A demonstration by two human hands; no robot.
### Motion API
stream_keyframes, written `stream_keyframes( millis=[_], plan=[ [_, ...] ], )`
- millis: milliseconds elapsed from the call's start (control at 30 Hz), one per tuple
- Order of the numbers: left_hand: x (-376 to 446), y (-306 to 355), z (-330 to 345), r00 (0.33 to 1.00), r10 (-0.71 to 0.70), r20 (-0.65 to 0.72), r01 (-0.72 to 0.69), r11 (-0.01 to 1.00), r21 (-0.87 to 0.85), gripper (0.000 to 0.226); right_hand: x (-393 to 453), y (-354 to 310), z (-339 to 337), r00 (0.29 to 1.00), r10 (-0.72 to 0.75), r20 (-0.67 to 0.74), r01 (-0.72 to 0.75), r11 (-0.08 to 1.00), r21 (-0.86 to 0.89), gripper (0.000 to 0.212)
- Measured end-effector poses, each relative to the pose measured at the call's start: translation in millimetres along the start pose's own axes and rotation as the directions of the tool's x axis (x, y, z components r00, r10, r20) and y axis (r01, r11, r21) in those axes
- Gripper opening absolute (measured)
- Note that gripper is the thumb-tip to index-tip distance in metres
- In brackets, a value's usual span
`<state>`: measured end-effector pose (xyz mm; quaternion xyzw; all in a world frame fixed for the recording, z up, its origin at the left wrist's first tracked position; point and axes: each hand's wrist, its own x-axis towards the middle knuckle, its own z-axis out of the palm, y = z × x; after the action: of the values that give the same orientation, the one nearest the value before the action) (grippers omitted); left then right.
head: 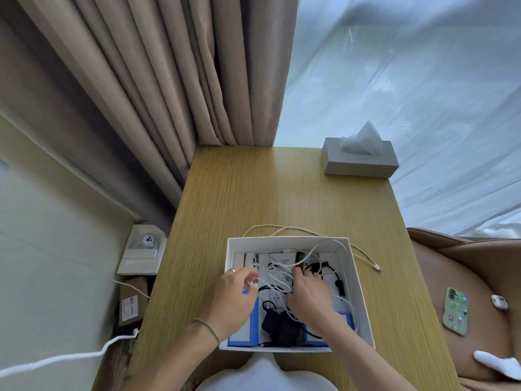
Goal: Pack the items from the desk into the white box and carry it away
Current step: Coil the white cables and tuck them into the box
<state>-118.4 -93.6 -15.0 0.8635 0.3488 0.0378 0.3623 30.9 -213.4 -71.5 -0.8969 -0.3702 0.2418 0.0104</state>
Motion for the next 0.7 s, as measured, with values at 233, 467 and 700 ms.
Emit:
stream_keyframes(
  millis=[233,467,700],
  plan=[
    [9.6,4.1,-0.3,0.992,0.125,-0.004,-0.125,0.991,0.057,0.023,-2.2,8.9,-25.9,0.993,-0.028,0.116,0.025,0.999,0.025,0.084],
    [57.6,25.3,-15.5,0.984,0.178,-0.026,-0.175,0.98,0.091,0.022,-8.8,18.9,-94.4,0.987,-0.043,-0.157,0.095,0.935,0.343,0.035],
    [127.8,46.9,-23.3,0.986,0.165,0.038,-0.169,0.968,0.185,0.023,38.2,21.2,-136.5,0.978,0.036,-0.206,0.058,0.899,0.433,0.025]
  ],
)
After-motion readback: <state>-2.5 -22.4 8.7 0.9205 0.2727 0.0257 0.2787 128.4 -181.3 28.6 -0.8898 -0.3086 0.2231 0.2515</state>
